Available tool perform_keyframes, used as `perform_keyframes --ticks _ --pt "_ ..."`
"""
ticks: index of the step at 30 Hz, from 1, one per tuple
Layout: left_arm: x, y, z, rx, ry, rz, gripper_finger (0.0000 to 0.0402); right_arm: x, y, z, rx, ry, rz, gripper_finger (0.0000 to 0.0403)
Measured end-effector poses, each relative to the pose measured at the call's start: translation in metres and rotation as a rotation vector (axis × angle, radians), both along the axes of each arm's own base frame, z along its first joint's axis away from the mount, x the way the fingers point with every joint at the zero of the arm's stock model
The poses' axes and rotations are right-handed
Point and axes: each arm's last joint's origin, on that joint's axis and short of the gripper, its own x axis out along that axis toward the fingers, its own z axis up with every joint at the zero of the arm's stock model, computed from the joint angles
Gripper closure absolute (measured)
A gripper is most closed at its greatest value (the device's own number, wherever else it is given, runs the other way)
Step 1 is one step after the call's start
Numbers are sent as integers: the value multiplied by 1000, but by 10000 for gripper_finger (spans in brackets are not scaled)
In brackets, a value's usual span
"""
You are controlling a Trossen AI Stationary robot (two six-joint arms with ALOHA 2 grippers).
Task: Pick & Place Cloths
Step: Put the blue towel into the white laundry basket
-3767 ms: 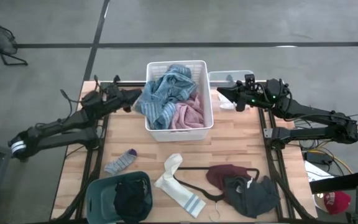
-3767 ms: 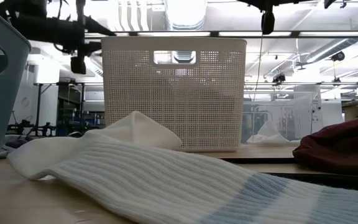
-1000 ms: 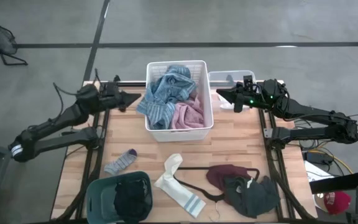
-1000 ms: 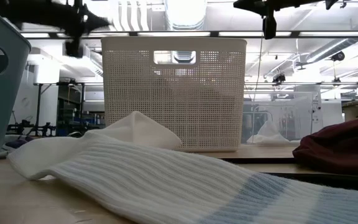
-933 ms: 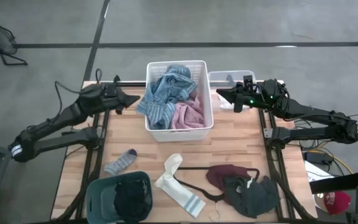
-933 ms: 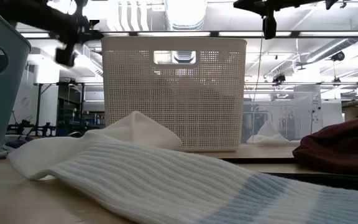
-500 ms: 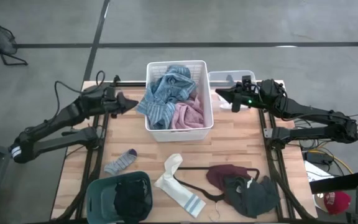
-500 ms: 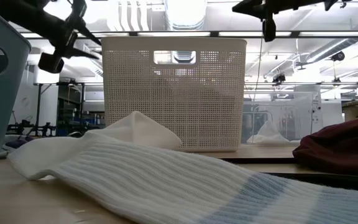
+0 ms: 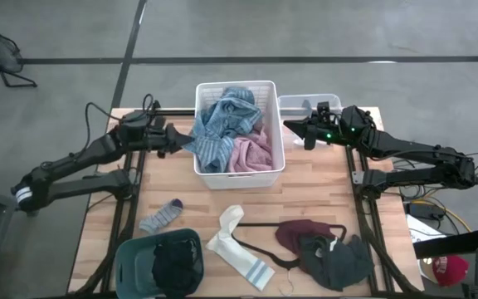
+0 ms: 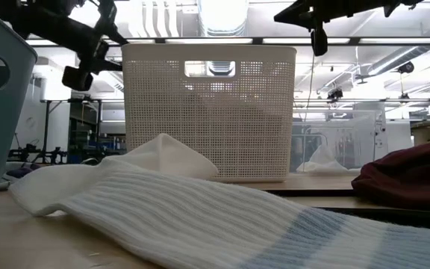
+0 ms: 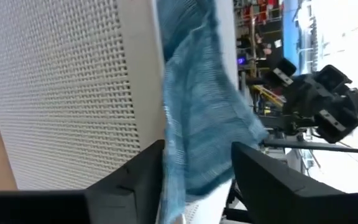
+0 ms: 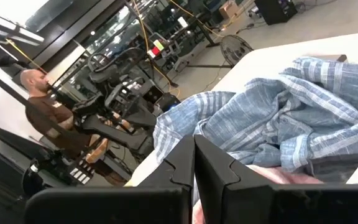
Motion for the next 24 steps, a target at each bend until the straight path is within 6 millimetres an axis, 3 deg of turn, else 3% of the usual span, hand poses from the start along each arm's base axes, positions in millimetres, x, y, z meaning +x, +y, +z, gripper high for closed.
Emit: perform_keyframes --ticks 5,10,17,24 --pt "9 4 -1 7 -14 -44 283 0 0 0 -4 3 0 394" --pt "9 5 28 113 -123 -42 387 0 0 0 -5 3 4 394" --pt "14 7 38 123 -126 -41 397 0 0 0 -11 4 18 394" --pt "32 18 19 21 -31 -35 392 1 0 0 -24 10 18 394"
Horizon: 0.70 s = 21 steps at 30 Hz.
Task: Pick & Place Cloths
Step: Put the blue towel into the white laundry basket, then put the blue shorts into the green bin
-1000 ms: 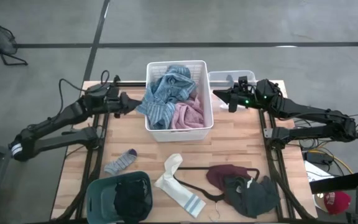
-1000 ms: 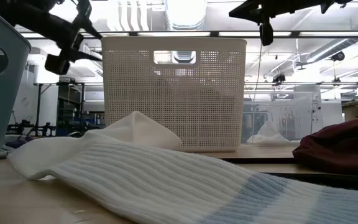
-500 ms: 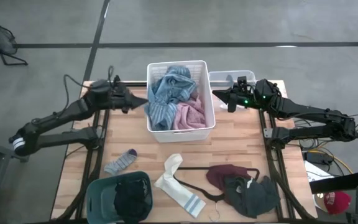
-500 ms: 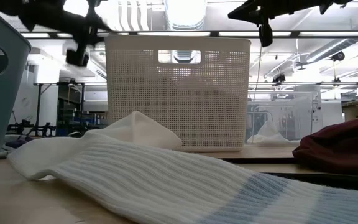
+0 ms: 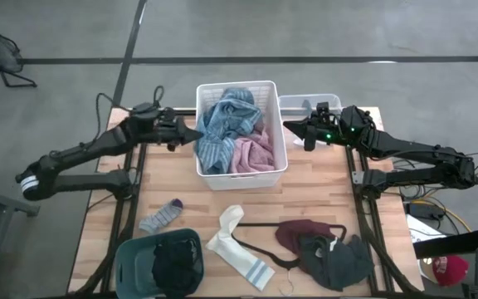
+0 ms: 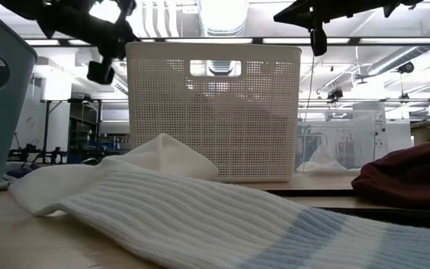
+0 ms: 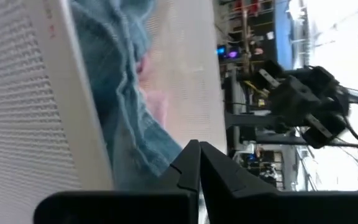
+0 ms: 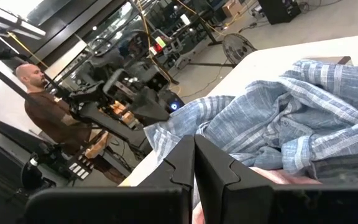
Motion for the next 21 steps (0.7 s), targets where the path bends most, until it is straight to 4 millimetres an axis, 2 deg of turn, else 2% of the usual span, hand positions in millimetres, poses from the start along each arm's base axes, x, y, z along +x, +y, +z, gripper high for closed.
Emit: perform_keyframes --ticks 5,9,16,21 --pt "17 7 -5 -24 -44 -106 390 0 0 0 1 0 6 394" --pt "25 10 4 80 -148 -181 390 0 1 0 5 -1 30 394" --pt "21 7 22 245 -281 -189 390 0 7 2 14 -13 170 394" --pt "19 4 35 350 -376 -168 390 1 16 -5 98 44 311 394"
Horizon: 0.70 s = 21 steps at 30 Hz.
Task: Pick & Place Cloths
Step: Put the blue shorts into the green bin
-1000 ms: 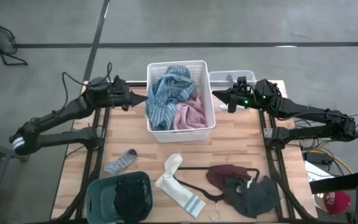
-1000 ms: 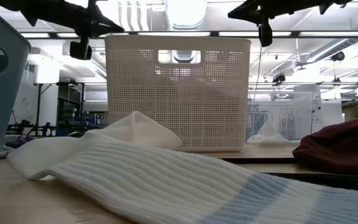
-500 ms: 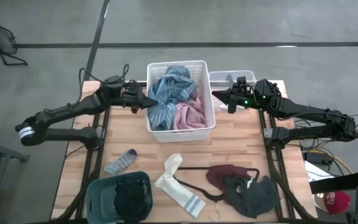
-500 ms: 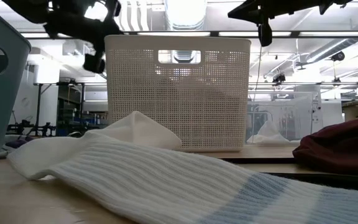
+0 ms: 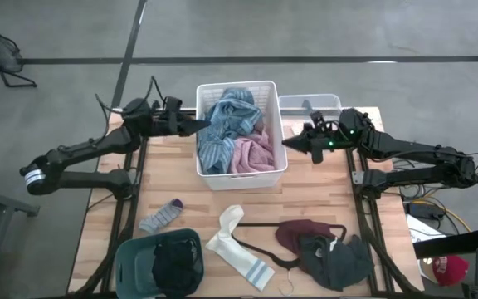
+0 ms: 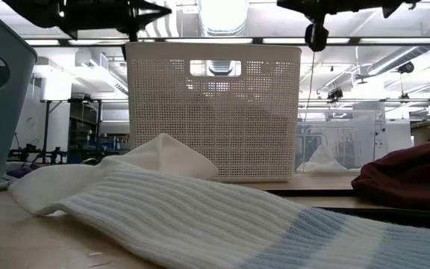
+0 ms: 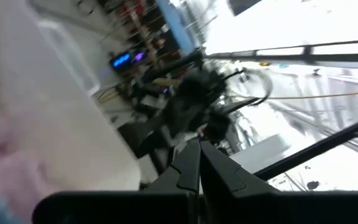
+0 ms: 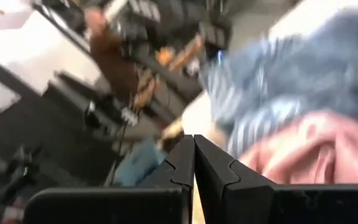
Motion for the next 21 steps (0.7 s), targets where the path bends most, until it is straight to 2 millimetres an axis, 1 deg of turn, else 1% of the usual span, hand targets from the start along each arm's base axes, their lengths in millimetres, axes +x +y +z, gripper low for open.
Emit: perform_keyframes --ticks 4,9,16,21 --pt "-1 -3 8 42 -78 23 390 0 15 -14 87 146 109 394" --pt "-1 -6 13 73 -129 29 390 -2 44 -27 149 300 282 394" --pt "-1 -6 14 87 -130 36 390 -17 79 -51 226 625 411 394" --pt "-1 -6 13 113 -128 42 390 -26 105 -58 267 761 495 394"
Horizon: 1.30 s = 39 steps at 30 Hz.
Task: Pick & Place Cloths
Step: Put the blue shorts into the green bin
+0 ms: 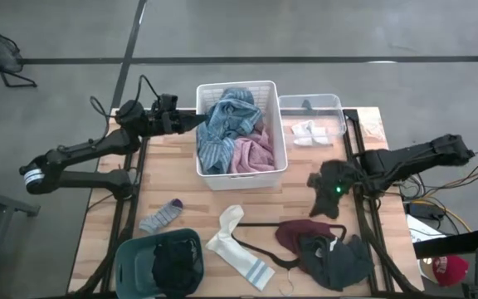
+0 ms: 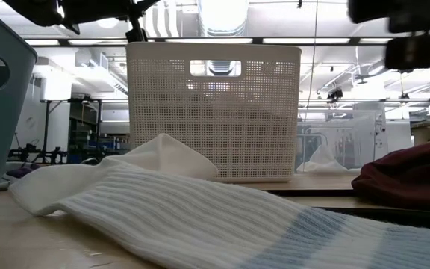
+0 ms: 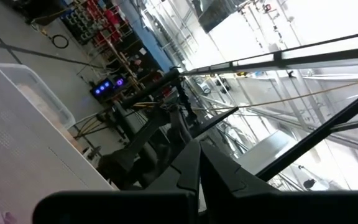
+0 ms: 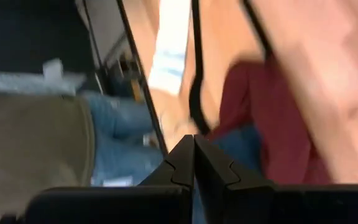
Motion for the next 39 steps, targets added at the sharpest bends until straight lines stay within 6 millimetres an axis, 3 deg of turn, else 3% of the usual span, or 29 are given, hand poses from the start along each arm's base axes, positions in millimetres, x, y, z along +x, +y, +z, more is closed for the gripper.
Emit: perform_keyframes --ticks 6,11,19,23,28,33,39 --pt "1 0 -1 -12 1 17 390 -10 35 -12 12 152 147 394" --pt "2 -1 -1 -11 1 8 390 -12 59 -33 -41 291 233 381" --pt "3 -3 -1 -22 1 -1 390 -5 89 -73 -86 542 300 275" --pt "3 -3 -1 -35 1 -4 390 -1 96 -93 -115 676 242 220" --pt "3 -2 -2 -47 2 26 390 3 102 -117 -158 764 273 181" --pt "3 -1 -2 -55 -1 54 390 7 107 -134 -181 772 351 198" --pt "4 0 -5 -65 29 57 390 8 107 -136 -183 740 405 311"
